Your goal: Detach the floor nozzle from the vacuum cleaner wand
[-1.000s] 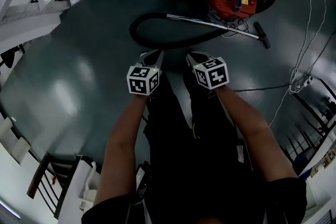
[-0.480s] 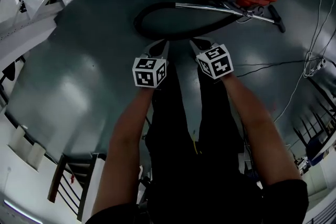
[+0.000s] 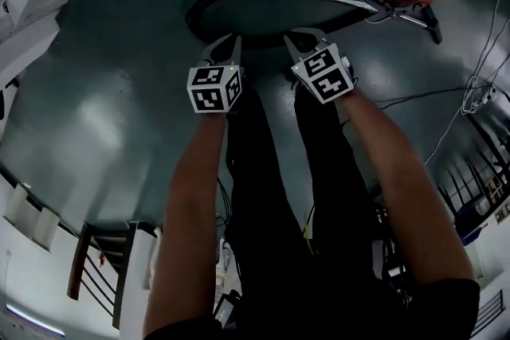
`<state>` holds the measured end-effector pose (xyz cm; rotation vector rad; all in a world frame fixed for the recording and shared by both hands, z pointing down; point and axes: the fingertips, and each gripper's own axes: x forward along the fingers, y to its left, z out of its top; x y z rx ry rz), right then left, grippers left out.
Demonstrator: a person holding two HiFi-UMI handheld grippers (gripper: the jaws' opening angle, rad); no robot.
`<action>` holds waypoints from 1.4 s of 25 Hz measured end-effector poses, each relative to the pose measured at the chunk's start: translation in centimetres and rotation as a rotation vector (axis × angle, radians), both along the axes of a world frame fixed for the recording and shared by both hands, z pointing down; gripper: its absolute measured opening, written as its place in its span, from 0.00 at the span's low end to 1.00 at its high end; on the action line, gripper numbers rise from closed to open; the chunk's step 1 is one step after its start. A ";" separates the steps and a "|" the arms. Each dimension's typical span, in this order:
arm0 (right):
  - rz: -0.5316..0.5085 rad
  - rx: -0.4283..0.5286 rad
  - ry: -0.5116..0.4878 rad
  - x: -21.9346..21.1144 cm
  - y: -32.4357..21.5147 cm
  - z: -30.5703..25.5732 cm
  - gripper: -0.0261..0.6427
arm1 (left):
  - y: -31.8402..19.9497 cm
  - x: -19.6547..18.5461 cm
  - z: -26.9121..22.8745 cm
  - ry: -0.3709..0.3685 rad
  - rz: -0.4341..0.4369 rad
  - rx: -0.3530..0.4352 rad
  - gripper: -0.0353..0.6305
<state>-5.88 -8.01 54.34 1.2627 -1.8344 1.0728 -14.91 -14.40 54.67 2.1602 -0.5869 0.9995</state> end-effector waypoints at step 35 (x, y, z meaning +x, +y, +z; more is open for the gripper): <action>-0.422 0.078 0.230 3.7 -6.9 16.9 0.33 | -7.4 4.9 13.7 -0.121 0.529 0.469 0.49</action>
